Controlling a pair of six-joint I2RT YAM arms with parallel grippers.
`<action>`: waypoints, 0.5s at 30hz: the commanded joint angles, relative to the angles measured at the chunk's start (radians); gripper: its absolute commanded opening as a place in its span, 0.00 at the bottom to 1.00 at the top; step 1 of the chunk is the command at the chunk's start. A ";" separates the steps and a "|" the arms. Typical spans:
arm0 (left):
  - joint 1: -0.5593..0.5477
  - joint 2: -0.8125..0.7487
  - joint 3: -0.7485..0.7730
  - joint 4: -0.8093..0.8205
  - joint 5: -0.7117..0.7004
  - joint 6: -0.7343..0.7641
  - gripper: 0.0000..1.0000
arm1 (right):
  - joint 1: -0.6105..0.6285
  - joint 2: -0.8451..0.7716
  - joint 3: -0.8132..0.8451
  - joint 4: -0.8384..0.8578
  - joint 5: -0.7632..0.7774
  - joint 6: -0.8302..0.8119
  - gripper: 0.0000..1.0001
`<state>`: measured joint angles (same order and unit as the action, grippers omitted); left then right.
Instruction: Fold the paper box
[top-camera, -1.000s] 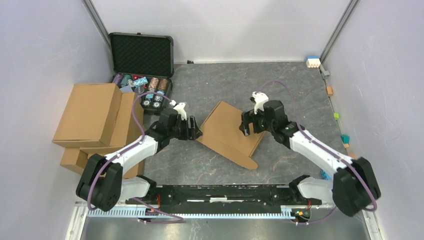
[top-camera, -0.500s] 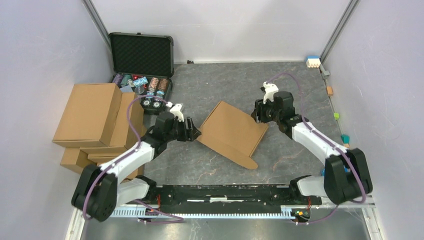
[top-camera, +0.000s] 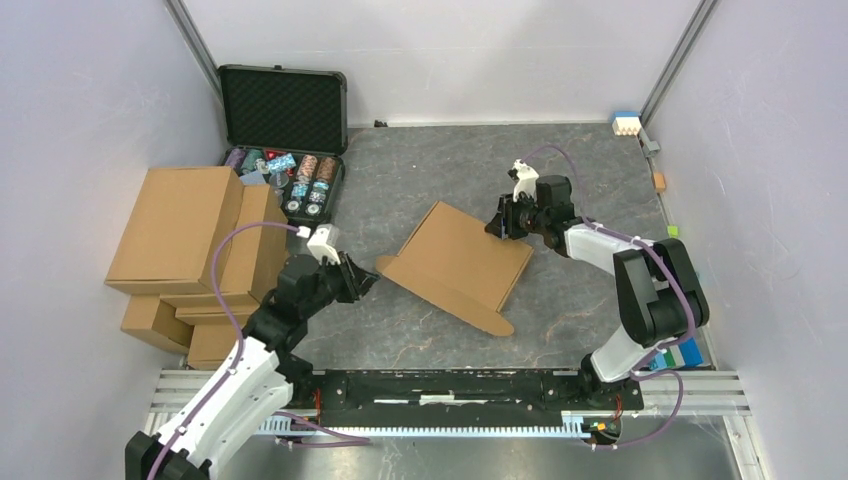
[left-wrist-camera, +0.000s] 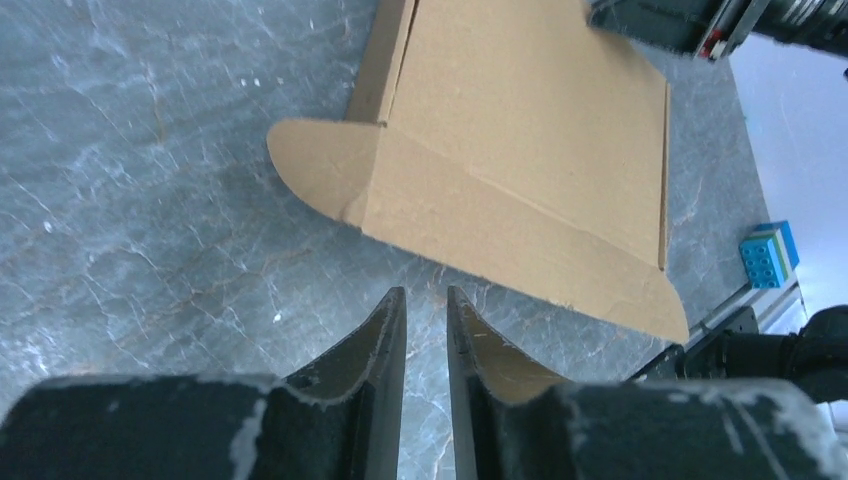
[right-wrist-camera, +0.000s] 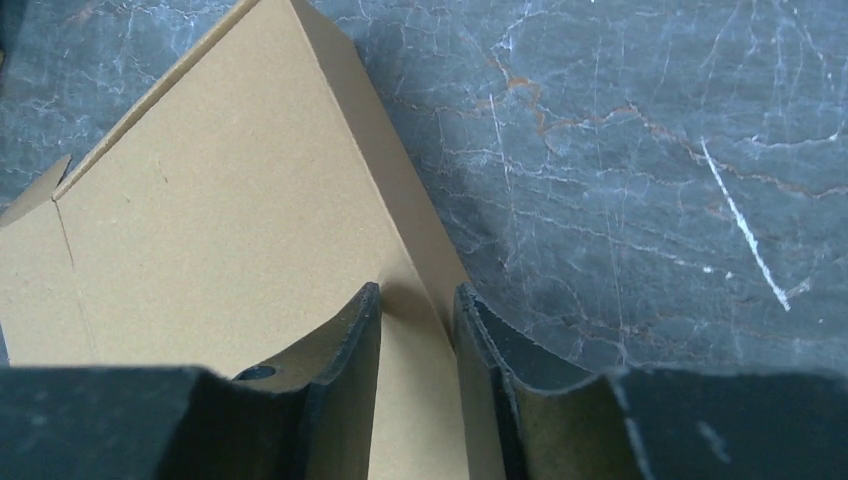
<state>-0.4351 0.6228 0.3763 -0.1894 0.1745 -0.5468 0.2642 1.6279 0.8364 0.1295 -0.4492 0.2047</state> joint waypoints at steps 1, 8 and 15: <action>-0.001 0.029 -0.057 0.027 0.074 -0.087 0.25 | -0.035 0.044 0.003 0.111 -0.047 0.035 0.33; -0.001 0.122 -0.134 0.180 0.127 -0.128 0.24 | -0.057 0.153 0.054 0.024 -0.074 -0.026 0.27; -0.001 0.142 -0.154 0.187 0.130 -0.143 0.23 | -0.058 0.203 0.073 -0.011 -0.022 -0.060 0.25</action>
<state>-0.4355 0.7509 0.2302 -0.0753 0.2722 -0.6453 0.2104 1.7657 0.9123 0.2337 -0.5884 0.2184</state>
